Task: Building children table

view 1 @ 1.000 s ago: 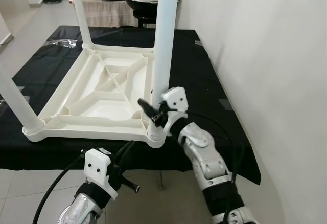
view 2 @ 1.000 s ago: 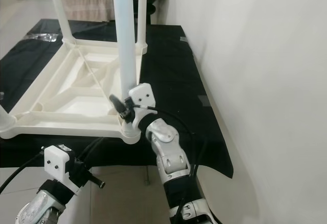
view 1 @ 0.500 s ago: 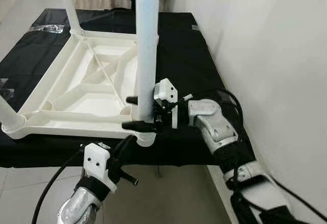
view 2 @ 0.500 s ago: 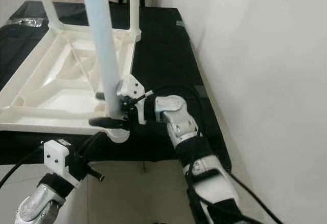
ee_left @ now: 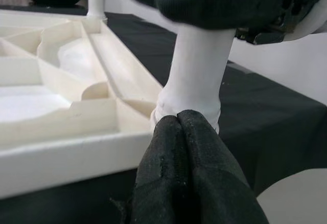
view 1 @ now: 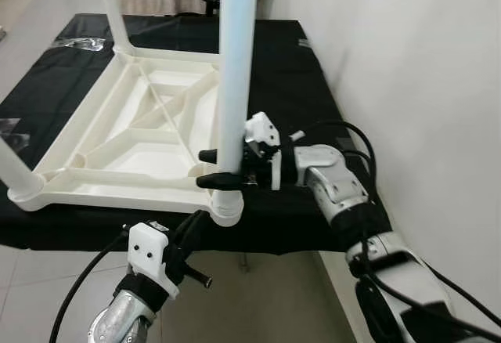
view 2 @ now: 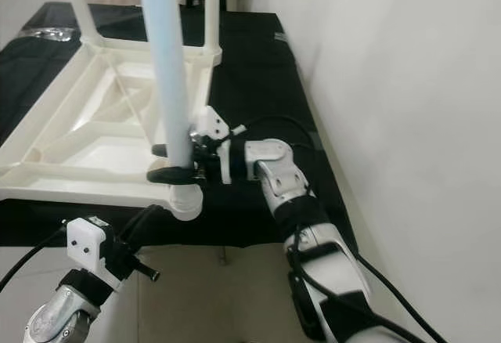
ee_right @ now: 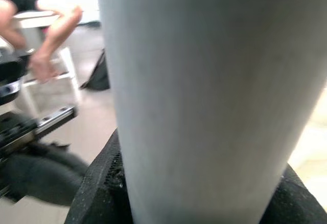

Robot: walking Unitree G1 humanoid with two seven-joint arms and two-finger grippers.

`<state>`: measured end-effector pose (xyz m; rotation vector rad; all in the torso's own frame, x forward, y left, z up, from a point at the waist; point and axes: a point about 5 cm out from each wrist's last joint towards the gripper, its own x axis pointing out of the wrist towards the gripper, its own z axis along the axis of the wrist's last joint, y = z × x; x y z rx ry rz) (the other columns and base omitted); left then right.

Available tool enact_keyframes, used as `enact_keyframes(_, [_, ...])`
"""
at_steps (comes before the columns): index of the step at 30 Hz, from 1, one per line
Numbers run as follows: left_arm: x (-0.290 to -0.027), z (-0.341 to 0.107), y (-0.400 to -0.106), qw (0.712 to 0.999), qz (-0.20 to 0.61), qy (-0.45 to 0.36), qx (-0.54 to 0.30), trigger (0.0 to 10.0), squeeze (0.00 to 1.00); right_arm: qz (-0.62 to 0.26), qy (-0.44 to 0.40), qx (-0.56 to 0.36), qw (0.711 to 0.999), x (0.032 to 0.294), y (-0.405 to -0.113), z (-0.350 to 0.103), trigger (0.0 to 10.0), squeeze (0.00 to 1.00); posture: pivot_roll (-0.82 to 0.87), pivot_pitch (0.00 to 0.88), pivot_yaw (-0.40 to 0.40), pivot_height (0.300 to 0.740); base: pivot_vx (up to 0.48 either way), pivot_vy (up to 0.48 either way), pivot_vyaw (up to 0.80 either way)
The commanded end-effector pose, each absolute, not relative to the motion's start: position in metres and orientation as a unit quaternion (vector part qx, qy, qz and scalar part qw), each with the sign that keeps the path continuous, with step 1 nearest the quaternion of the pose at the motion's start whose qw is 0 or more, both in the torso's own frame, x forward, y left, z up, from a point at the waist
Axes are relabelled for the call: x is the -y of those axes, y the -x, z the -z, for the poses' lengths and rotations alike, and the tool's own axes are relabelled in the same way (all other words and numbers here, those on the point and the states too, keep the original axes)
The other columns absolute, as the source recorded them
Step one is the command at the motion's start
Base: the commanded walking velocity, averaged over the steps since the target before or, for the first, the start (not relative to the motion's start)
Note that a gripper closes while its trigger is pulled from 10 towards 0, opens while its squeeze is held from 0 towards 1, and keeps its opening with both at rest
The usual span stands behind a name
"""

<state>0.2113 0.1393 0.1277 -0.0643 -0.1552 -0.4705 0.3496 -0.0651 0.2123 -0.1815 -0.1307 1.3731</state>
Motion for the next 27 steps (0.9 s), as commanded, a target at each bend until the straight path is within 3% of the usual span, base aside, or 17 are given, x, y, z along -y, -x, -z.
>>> enact_keyframes(1, [-0.137, -0.128, -0.209, 0.968, 0.236, 0.034, 0.077, 10.0, 0.00, -0.593, 0.081, 0.065, 0.798, 0.076, -0.354, -0.214, 0.0, 0.00, 0.04, 0.186, -0.091, 0.740, 0.000, 0.000, 0.00])
enact_keyframes(2, [-0.137, -0.128, -0.208, 0.968, 0.236, 0.034, 0.077, 10.0, 0.00, -0.554, 0.057, 0.057, 0.828, 0.075, -0.353, -0.209, 0.0, 0.00, 0.04, 0.190, -0.101, 0.740, 0.000, 0.000, 0.00])
enact_keyframes(4, [-0.137, -0.128, -0.208, 0.968, 0.236, 0.034, 0.077, 10.0, 0.00, -0.554, 0.057, 0.057, 0.828, 0.075, -0.353, -0.209, 0.0, 0.00, 0.04, 0.190, -0.101, 0.740, 0.000, 0.000, 0.00])
enact_keyframes(5, [-0.138, -0.129, -0.209, 0.968, 0.236, 0.034, 0.077, 10.0, 0.00, -0.445, 0.029, 0.020, 0.895, 0.059, -0.341, -0.180, 0.0, 0.00, 0.03, 0.188, -0.099, 0.740, 0.000, 0.000, 0.00])
enact_keyframes(6, [-0.138, -0.129, -0.210, 0.968, 0.237, 0.034, 0.078, 10.0, 0.00, -0.381, 0.009, -0.012, 0.924, 0.043, -0.321, -0.154, 0.0, 0.00, 0.03, 0.196, -0.091, 0.740, 0.000, 0.000, 0.00])
enact_keyframes(9, [-0.140, -0.129, -0.212, 0.968, 0.238, 0.031, 0.080, 10.0, 0.00, -0.346, 0.002, -0.022, 0.938, 0.026, -0.303, -0.140, 0.0, 0.00, 0.02, 0.180, -0.083, 0.740, 0.000, 0.000, 0.00])
enact_keyframes(17, [-0.140, -0.127, -0.217, 0.968, 0.234, 0.028, 0.082, 10.0, 0.00, -0.368, 0.023, 0.009, 0.929, 0.023, -0.321, -0.153, 0.0, 0.00, 0.03, 0.148, -0.091, 0.740, 0.000, 0.000, 0.00])
enact_keyframes(18, [-0.141, -0.127, -0.217, 0.969, 0.230, 0.026, 0.084, 10.0, 0.00, -0.367, 0.020, 0.014, 0.930, 0.022, -0.324, -0.157, 3.2, 0.00, 0.03, 0.148, -0.091, 0.740, 0.000, 0.000, 0.00])
enact_keyframes(20, [-0.141, -0.127, -0.218, 0.970, 0.227, 0.025, 0.085, 10.0, 0.00, -0.364, 0.016, 0.017, 0.931, 0.021, -0.325, -0.161, 3.2, 0.00, 0.03, 0.143, -0.089, 0.740, 0.000, 0.000, 0.00])
enact_keyframes(21, [-0.141, -0.127, -0.218, 0.970, 0.225, 0.025, 0.085, 10.0, 0.00, -0.384, 0.012, 0.028, 0.923, 0.019, -0.327, -0.167, 10.0, 0.00, 0.04, 0.139, -0.088, 0.740, 0.000, 0.000, 0.00])
enact_keyframes(22, [-0.141, -0.127, -0.218, 0.970, 0.225, 0.025, 0.085, 10.0, 0.00, -0.384, 0.012, 0.028, 0.923, 0.019, -0.327, -0.167, 10.0, 0.00, 0.04, 0.139, -0.088, 0.740, 0.000, 0.000, 0.00])
enact_keyframes(23, [-0.142, -0.127, -0.218, 0.971, 0.224, 0.025, 0.085, 10.0, 0.00, -0.388, 0.011, 0.034, 0.921, 0.018, -0.325, -0.173, 10.0, 1.00, 0.04, 0.139, -0.088, 0.740, 0.000, 0.000, 0.00])
enact_keyframes(25, [-0.142, -0.127, -0.219, 0.970, 0.225, 0.025, 0.083, 10.0, 0.00, -0.454, 0.000, 0.057, 0.889, 0.019, -0.327, -0.191, 10.0, 1.00, 0.04, 0.135, -0.087, 0.740, 0.000, 0.000, 0.00])
enact_keyframes(27, [-0.142, -0.127, -0.219, 0.970, 0.225, 0.025, 0.083, 10.0, 0.00, -0.454, 0.000, 0.057, 0.889, 0.019, -0.327, -0.191, 10.0, 1.00, 0.04, 0.135, -0.087, 0.740, 0.000, 0.000, 0.00])
